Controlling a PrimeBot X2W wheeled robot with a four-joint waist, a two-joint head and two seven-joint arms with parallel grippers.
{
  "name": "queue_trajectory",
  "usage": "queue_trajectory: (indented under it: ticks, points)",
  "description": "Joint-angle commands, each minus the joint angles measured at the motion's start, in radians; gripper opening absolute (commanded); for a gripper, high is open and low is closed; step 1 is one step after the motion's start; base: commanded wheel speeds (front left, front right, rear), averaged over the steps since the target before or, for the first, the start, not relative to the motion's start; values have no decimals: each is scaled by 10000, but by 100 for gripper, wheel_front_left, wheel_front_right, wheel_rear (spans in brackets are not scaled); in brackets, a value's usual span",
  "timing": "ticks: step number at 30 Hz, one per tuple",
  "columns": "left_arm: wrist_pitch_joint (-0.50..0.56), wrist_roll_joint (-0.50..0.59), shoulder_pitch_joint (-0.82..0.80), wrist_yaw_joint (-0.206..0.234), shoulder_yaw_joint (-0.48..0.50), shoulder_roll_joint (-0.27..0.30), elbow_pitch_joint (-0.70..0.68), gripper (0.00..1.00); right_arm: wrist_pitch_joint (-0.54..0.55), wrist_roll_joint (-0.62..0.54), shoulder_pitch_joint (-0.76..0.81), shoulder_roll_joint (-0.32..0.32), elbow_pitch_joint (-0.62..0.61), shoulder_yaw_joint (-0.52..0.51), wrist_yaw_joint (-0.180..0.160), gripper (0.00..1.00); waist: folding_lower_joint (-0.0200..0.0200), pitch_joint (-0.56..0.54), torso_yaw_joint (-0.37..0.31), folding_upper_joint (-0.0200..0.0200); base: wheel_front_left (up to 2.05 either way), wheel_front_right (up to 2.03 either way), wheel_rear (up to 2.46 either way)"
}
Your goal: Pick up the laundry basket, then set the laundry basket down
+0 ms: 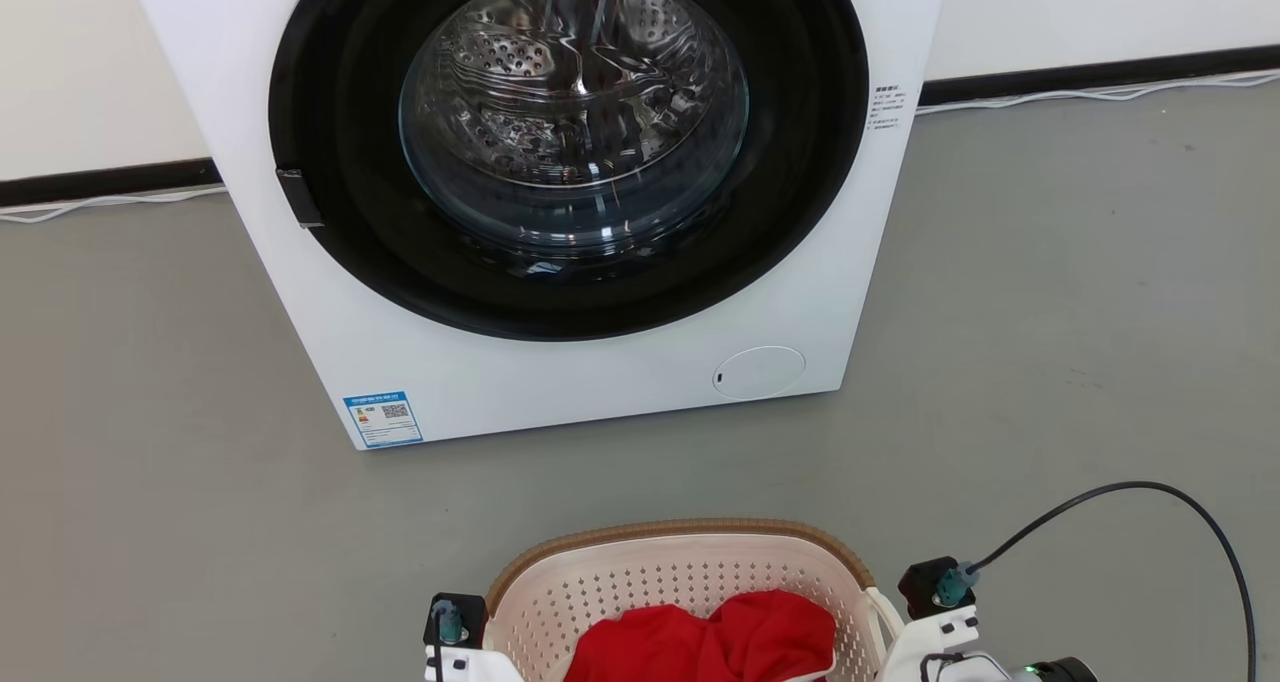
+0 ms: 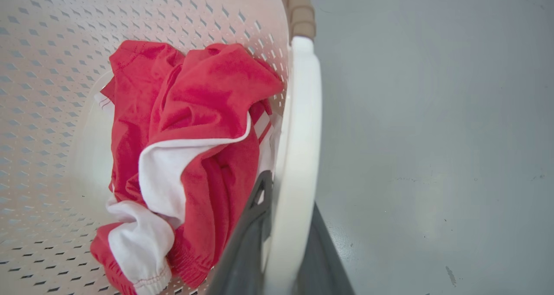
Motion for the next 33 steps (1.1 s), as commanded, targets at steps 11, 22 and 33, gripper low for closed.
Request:
queue_trajectory:
  ticks: [11, 22, 33]
  points:
    - [-131, -7, -270, 23, 65, -60, -155, 0, 99, -248, 58, 295, -349, 201, 180, 0, 1, -69, 37, -1, 0, 0, 0]
    - [-128, -40, -242, 41, 57, -60, -179, 0, 98, -270, 103, 295, -391, 184, 180, 0, 1, -129, 78, -1, 0, 0, 0]
    - [-142, -45, -287, 46, 50, -60, -201, 0, 83, -288, 116, 295, -409, 153, 180, 0, 1, -56, 112, -1, 0, 0, 0]
